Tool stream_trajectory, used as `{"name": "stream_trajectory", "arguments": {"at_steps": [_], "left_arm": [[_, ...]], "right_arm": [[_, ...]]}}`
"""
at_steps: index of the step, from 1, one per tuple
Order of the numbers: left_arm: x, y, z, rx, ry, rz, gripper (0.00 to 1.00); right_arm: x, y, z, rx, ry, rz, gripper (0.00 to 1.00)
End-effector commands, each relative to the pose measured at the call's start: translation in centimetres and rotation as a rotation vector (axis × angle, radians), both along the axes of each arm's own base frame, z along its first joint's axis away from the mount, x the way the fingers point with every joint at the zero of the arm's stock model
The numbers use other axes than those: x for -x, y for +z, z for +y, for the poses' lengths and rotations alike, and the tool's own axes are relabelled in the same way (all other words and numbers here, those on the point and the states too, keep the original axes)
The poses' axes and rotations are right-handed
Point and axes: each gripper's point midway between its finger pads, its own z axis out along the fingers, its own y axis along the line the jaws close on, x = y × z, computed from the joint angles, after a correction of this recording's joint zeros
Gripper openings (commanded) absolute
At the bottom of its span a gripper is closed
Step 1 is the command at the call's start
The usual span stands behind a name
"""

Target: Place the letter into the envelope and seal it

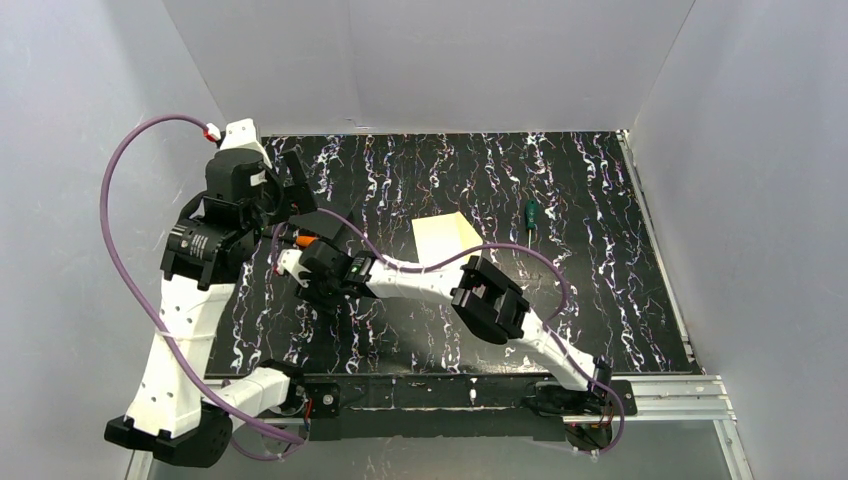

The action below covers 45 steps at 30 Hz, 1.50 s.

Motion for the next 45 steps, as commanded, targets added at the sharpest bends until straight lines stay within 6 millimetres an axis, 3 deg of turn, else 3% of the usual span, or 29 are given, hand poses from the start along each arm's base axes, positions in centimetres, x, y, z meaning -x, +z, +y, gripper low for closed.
{"name": "stream_trajectory", "arguments": {"at_steps": [1,3,5,7,9,13,16,20,23,28,31,34,39,45], "left_arm": [[0.4,0.9,0.1,0.019,0.004,-0.005,0.98],[0.3,1.1,0.1,0.021,0.008,-0.010,0.98],[0.3,1.2,0.1,0.028,0.009,-0.017,0.98],[0.1,1.2,-0.2,0.044,0.002,-0.025,0.98],[-0.1,1.0,-0.6,0.067,-0.005,-0.033,0.98],[-0.6,0.7,-1.8,0.133,-0.030,-0.055,0.98],[-1.1,0.5,-5.0,0.218,-0.175,-0.053,0.98],[-1.3,-0.4,-10.2,0.374,-0.403,0.001,0.90],[-1.6,-1.1,-13.3,0.503,-0.525,0.012,0.89],[-2.2,-1.8,-17.5,0.709,-0.663,0.078,0.90],[-2.8,-1.6,-18.7,0.762,-0.692,0.080,0.88],[-3.9,-2.1,-18.0,0.727,-0.628,0.077,0.76],[-4.7,-0.3,-19.1,0.789,-0.674,0.046,0.72],[-5.5,-1.9,-19.7,0.853,-0.630,0.127,0.64]], "right_arm": [[-1.3,0.0,-0.3,0.035,-0.069,-0.078,0.38],[-2.3,0.8,-0.6,0.028,-0.124,-0.117,0.25],[-3.4,2.2,-1.3,0.009,-0.202,-0.155,0.20],[-5.0,5.6,-2.2,-0.065,-0.299,-0.147,0.18],[-6.7,8.6,-3.3,-0.169,-0.400,-0.040,0.17],[-11.6,13.0,-8.0,-0.394,-0.611,0.313,0.17],[-14.3,18.3,-11.8,-0.679,-0.670,0.574,0.17],[-15.7,24.8,-16.1,-0.983,-0.699,0.771,0.18],[-15.8,28.3,-17.9,-1.123,-0.703,0.847,0.19],[-15.4,33.0,-19.1,-1.256,-0.661,0.894,0.20],[-14.9,34.8,-19.1,-1.294,-0.617,0.931,0.20],[-14.6,35.8,-19.1,-1.297,-0.583,0.973,0.20],[-14.6,35.5,-18.8,-1.249,-0.588,0.970,0.20],[-14.4,35.9,-18.6,-1.247,-0.565,0.970,0.20]]}}
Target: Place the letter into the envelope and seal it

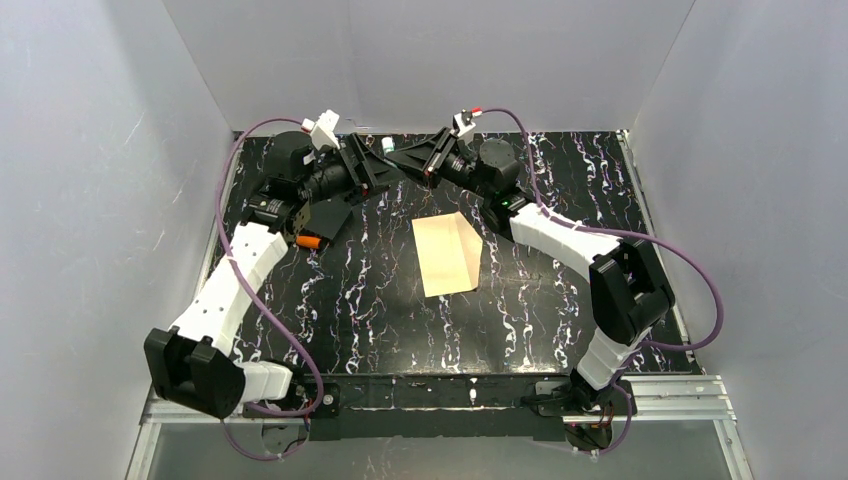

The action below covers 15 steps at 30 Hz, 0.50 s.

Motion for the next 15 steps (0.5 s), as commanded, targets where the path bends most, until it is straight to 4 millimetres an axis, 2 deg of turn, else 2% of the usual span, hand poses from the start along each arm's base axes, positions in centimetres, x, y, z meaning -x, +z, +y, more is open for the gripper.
{"name": "stream_trajectory", "arguments": {"at_steps": [1,4,10,12,15], "left_arm": [[-0.2,0.9,-0.9,0.063,-0.021,0.047,0.59],[-0.7,0.8,-1.2,0.089,-0.011,0.094,0.48],[-1.2,1.1,-1.8,0.157,-0.009,0.132,0.40],[-1.1,0.9,-1.8,0.156,-0.011,0.142,0.31],[-0.9,0.7,-1.7,0.132,-0.020,0.127,0.11]], "right_arm": [[1.0,4.4,-0.2,-0.070,0.032,-0.088,0.20],[1.0,4.4,-0.1,-0.074,0.037,-0.088,0.20],[0.9,3.9,0.0,-0.047,0.033,-0.099,0.20],[0.9,3.5,0.0,-0.029,0.030,-0.110,0.20],[0.9,3.0,-0.1,0.020,0.021,-0.141,0.21]]}}
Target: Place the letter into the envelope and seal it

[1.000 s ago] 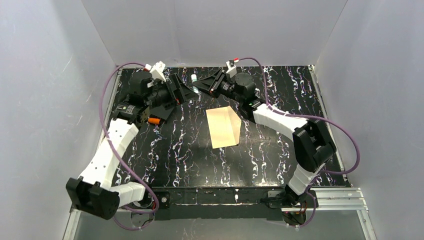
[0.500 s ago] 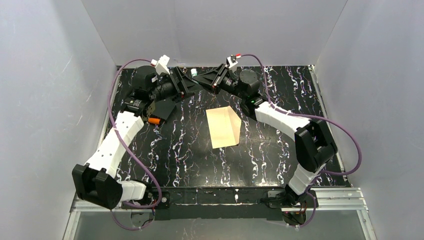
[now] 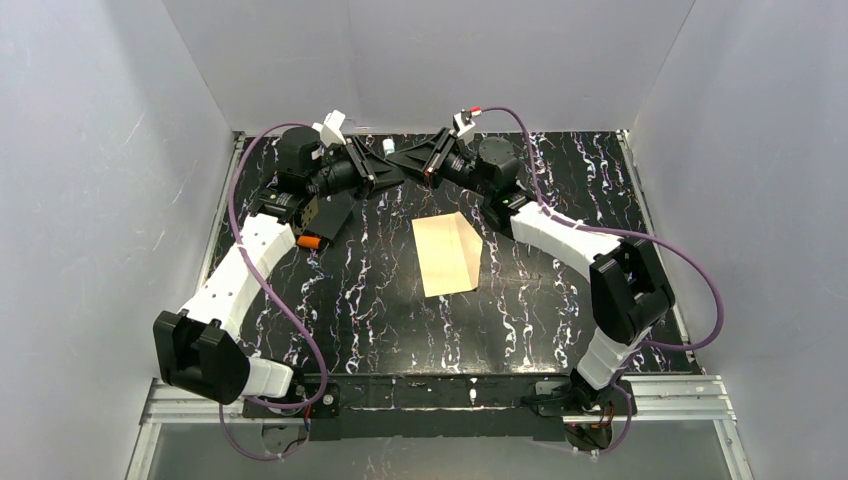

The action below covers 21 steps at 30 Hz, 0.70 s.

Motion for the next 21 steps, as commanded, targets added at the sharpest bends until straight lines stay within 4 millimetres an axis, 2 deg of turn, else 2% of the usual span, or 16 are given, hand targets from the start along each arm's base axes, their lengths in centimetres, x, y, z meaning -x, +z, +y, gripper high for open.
{"name": "stream_trajectory", "arguments": {"at_steps": [1,2,5,6,7,10,13,17,21], "left_arm": [[0.3,0.7,0.2,-0.014,-0.017,-0.039,0.03],[0.4,0.6,0.3,-0.034,-0.023,-0.052,0.00],[1.3,-0.1,0.7,-0.123,-0.084,-0.145,0.00],[1.9,-0.7,0.9,-0.163,-0.119,-0.177,0.00],[2.7,-1.2,0.9,-0.199,-0.173,-0.214,0.00],[4.9,-3.7,2.2,-0.362,-0.302,-0.289,0.00],[5.9,-4.3,3.4,-0.480,-0.371,-0.436,0.00],[5.6,-4.3,4.2,-0.579,-0.400,-0.615,0.00],[5.1,-4.7,4.5,-0.637,-0.442,-0.697,0.00]], "right_arm": [[0.8,3.2,-0.2,0.012,0.005,-0.139,0.24],[0.7,3.0,-0.4,0.034,-0.007,-0.147,0.30],[0.4,2.6,-1.1,0.137,-0.054,-0.179,0.67],[0.3,2.3,-1.3,0.186,-0.064,-0.190,0.76],[0.3,2.3,-1.4,0.236,-0.059,-0.209,0.81],[0.8,0.4,-1.9,0.435,-0.007,-0.214,0.85],[1.6,-1.6,-2.7,0.573,0.052,-0.188,0.84],[3.1,-2.2,-3.1,0.598,0.119,-0.187,0.83],[3.9,-3.3,-2.9,0.637,0.178,-0.173,0.83]]}}
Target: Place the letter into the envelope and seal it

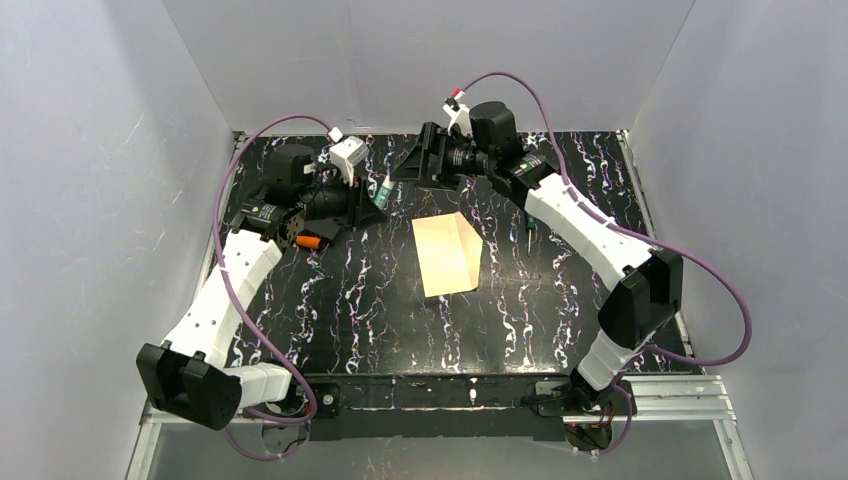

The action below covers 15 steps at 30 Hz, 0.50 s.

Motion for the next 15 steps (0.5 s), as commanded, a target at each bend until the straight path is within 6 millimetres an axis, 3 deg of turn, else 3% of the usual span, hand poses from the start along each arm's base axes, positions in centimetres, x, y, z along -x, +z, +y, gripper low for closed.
{"name": "stream_trajectory", "arguments": {"at_steps": [1,3,5,7,11,15], "left_arm": [[0.3,0.0,0.7,-0.107,-0.121,-0.182,0.00],[0.0,-0.3,1.0,-0.140,-0.128,-0.197,0.00],[-0.1,-0.5,1.3,-0.167,-0.132,-0.203,0.00],[-0.1,-0.6,1.3,-0.176,-0.142,-0.206,0.00],[0.2,-0.5,1.2,-0.171,-0.167,-0.223,0.00],[0.6,-0.3,1.1,-0.175,-0.200,-0.263,0.00]], "right_arm": [[2.1,-0.9,-0.2,0.075,0.107,0.010,0.82],[3.0,0.2,0.6,0.021,0.162,-0.008,0.81],[4.1,3.0,1.5,-0.105,0.240,-0.054,0.80],[4.5,3.9,1.5,-0.154,0.241,-0.053,0.81],[4.3,2.1,1.5,-0.105,0.226,0.004,0.81],[4.0,1.3,1.7,-0.087,0.213,0.027,0.72]]}}
